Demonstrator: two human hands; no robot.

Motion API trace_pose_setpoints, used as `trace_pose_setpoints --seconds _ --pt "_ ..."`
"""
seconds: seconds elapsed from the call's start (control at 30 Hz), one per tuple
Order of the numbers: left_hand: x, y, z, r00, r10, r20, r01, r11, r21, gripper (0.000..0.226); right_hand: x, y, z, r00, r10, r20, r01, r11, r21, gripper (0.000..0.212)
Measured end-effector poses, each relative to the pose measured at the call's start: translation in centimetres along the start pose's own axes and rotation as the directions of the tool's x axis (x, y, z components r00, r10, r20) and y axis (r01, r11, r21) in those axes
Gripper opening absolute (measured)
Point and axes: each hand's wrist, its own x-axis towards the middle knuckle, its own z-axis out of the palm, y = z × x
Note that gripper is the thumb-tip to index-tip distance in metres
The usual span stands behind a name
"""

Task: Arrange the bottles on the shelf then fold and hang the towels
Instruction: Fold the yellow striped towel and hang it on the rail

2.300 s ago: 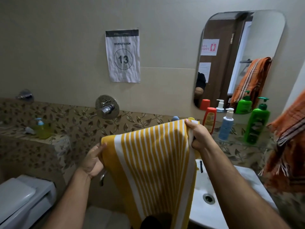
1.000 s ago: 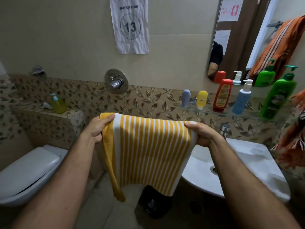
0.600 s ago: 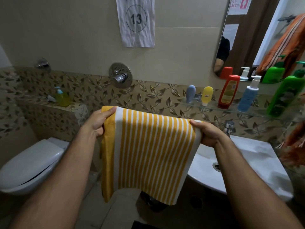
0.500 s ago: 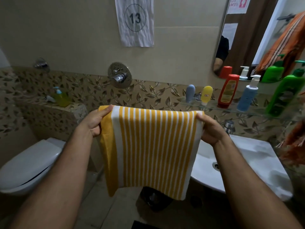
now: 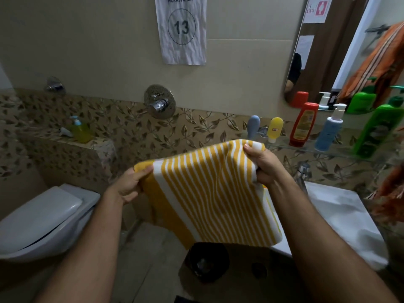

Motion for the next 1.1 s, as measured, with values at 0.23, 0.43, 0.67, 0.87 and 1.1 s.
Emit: trace_pose_setpoints --seconds 0.23,0.43,0.67,0.87,1.1 --pt "-0.3 -0.4 -0.3 0.993 0.118 0.008 -0.113 0.97 -0.217 0.039 0.8 0.8 -0.9 0.989 0.034 -0.147 -0.03 0.999 0.024 0.031" --pt "0.7 0.9 0.8 0.972 0.163 -0.171 -0.144 0.982 0.118 0.019 1.1 0.9 -1.6 0.99 0.064 -0.122 -0.066 0.998 -0.018 0.037" --pt "2.0 2.4 0.9 0.938 0.218 -0.271 -0.196 0.975 0.106 0.015 1.7 -0.8 -3.5 0.985 0.121 -0.124 -0.169 0.838 -0.519 0.044" --pt "2.2 3.3 1.0 0.921 0.267 -0.284 -0.2 0.949 0.243 0.016 2.3 -1.0 -3.1 0.965 0.091 -0.245 -0.234 0.717 -0.656 0.055" --pt "2.0 4.7 1.5 0.865 0.221 -0.45 -0.113 0.961 0.254 0.043 2.8 -0.6 -2.1 0.966 -0.087 -0.244 -0.07 0.82 -0.568 0.071"
